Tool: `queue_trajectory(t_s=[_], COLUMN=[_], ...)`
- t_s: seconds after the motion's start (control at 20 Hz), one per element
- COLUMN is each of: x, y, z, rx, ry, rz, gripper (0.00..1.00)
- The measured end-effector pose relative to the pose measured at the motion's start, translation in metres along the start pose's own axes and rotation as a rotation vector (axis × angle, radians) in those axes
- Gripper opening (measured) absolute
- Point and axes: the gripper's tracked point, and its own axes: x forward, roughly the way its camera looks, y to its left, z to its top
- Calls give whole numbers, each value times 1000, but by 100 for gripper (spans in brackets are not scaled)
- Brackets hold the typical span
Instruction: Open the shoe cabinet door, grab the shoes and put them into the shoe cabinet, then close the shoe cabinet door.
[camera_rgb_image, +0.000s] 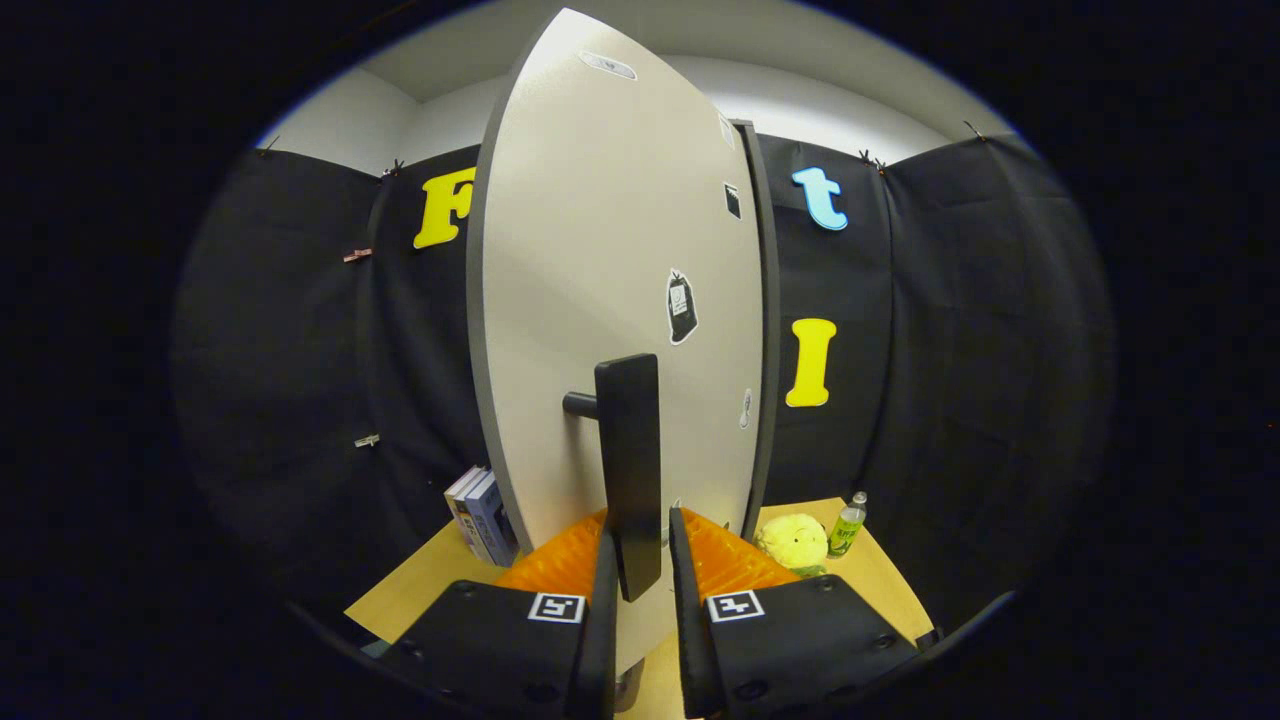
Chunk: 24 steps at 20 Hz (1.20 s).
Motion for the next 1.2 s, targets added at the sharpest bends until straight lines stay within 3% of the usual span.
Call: queue_trajectory(t_s=[0.6, 0.8, 1.2], x=[-97, -112, -99], y=[-121, -112, -33], z=[20, 1, -71], rx=[12, 33, 26], ry=[-100, -73, 127], rz=[-191, -142, 73], gripper=[28, 25, 24])
